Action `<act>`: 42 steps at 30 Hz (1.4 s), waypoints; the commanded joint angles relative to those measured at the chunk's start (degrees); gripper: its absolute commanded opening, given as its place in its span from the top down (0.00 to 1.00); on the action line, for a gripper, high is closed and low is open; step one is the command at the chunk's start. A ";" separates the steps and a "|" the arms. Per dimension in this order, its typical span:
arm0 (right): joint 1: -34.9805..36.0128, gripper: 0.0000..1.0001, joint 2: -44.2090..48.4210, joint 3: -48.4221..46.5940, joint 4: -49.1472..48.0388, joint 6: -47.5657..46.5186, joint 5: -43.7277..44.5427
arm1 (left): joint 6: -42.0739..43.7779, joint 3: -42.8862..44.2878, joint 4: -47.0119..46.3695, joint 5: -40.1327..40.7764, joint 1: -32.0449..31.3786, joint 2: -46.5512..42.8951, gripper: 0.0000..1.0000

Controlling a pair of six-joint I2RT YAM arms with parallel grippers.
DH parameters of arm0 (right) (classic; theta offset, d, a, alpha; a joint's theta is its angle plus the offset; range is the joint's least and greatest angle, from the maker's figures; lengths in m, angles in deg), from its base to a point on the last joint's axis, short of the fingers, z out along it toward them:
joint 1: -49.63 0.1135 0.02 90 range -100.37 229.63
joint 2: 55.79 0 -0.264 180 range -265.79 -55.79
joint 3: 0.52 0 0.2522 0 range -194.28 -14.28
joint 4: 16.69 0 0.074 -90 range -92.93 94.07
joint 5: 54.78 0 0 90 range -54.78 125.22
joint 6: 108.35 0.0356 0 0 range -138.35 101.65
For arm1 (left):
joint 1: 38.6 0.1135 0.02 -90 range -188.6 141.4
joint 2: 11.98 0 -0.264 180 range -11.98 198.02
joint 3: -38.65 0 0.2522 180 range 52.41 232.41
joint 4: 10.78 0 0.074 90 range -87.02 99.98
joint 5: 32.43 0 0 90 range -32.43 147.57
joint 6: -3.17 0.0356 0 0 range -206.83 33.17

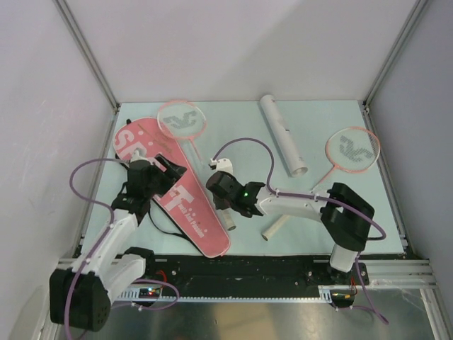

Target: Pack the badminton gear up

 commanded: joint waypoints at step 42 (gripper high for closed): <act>7.22 0.91 14.95 10.25 -7.76 4.37 -1.82 | -3.29 -4.01 -28.17 -11.93 -9.85 16.19 0.83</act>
